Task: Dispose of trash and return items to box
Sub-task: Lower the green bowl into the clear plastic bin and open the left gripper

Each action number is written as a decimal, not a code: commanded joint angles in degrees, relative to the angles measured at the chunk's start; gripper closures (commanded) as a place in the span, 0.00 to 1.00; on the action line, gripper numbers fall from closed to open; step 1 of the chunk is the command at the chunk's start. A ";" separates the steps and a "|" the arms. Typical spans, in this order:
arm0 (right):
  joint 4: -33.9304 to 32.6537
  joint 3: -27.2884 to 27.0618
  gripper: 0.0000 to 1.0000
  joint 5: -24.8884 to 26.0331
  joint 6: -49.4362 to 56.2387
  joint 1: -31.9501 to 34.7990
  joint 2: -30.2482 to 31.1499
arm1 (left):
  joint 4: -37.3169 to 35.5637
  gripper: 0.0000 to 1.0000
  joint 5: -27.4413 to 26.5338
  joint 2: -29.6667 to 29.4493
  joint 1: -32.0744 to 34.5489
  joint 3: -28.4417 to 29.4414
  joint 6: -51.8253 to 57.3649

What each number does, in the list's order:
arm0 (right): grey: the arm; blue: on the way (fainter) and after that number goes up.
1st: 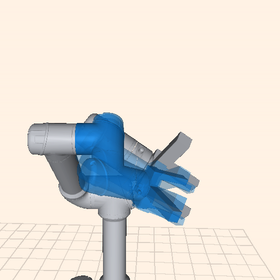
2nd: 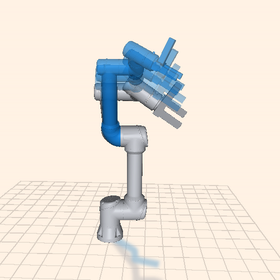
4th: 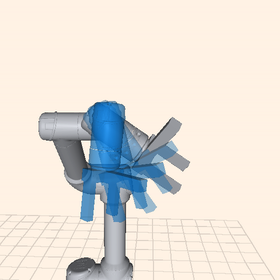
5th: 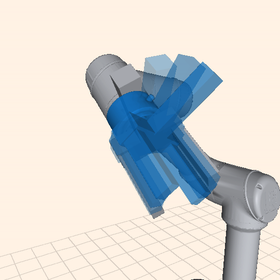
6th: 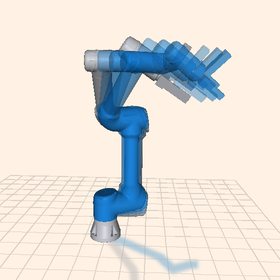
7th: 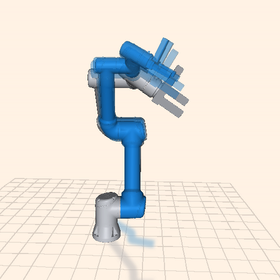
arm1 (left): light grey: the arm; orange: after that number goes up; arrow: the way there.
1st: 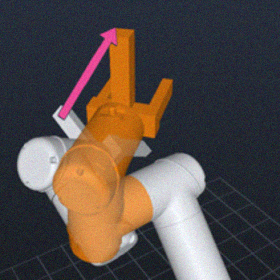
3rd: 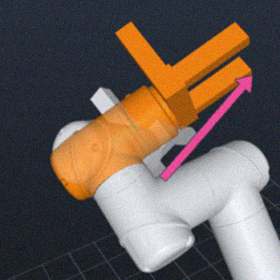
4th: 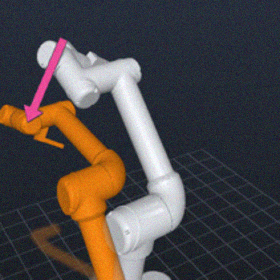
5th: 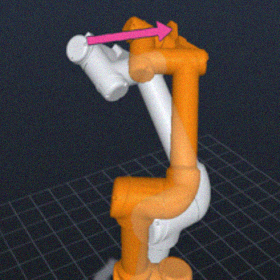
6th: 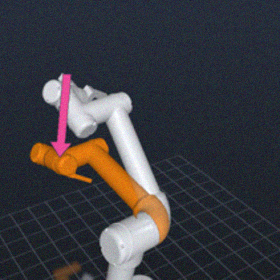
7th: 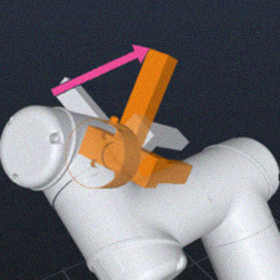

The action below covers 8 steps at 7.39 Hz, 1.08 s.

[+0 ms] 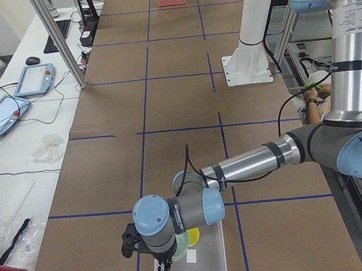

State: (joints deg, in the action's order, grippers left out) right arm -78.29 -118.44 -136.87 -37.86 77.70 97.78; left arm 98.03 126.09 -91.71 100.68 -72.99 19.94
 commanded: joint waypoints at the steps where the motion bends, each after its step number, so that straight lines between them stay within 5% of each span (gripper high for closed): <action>1: -0.02 -0.39 0.00 -0.06 -0.37 -0.27 0.22 | 11.67 1.00 0.03 1.18 0.75 8.78 -0.25; 7: -0.02 -0.30 0.00 0.02 -0.37 -0.35 0.30 | 19.75 1.00 3.71 2.15 0.48 16.56 -3.76; 8: -0.02 -0.30 0.00 0.02 -0.37 -0.27 0.39 | 19.75 0.83 3.81 2.07 0.48 16.65 -3.77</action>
State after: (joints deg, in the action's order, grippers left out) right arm -78.31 -118.75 -136.85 -38.23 77.37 98.11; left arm 117.53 129.32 -89.57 101.20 -56.80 16.28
